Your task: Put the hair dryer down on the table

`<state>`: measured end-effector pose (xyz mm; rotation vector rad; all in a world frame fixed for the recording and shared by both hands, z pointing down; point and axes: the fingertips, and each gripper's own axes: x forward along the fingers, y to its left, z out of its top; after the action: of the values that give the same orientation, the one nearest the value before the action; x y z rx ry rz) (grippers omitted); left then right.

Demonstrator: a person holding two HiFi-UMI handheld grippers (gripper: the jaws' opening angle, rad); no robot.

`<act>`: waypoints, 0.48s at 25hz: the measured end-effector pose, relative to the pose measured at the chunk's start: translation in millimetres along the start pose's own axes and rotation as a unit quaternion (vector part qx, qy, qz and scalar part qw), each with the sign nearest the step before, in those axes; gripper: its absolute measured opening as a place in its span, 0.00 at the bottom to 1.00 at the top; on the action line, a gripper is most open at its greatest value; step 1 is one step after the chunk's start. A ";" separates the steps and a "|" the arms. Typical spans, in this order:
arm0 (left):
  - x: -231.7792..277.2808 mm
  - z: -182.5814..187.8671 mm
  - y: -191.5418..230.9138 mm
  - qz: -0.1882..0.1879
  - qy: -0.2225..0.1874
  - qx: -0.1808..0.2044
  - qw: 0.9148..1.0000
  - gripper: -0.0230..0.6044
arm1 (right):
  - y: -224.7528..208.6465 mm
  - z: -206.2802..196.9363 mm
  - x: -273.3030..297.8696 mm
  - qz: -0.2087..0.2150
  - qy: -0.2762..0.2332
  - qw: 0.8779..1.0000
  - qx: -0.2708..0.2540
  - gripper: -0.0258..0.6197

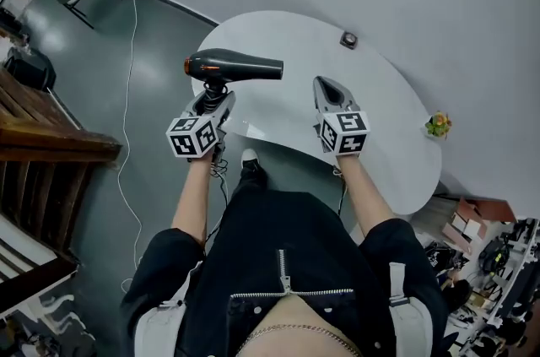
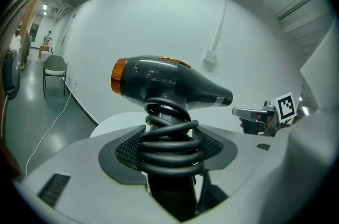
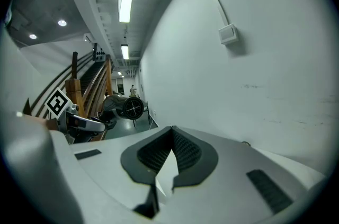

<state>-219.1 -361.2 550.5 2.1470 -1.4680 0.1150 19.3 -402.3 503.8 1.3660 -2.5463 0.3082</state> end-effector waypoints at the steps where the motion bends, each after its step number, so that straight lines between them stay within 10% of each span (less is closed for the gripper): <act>1: 7.9 5.1 7.3 -0.003 0.003 0.001 1.000 0.48 | -0.9 3.1 9.4 -0.003 0.001 1.000 0.001 0.05; 12: 81.2 13.4 75.8 -0.020 0.062 0.003 0.998 0.48 | -15.3 2.8 83.2 -0.042 0.024 0.998 0.029 0.05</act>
<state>-256.4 -456.1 596.5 2.1332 -1.3545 0.2333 -12.8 -476.9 527.5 1.4647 -2.4502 0.3986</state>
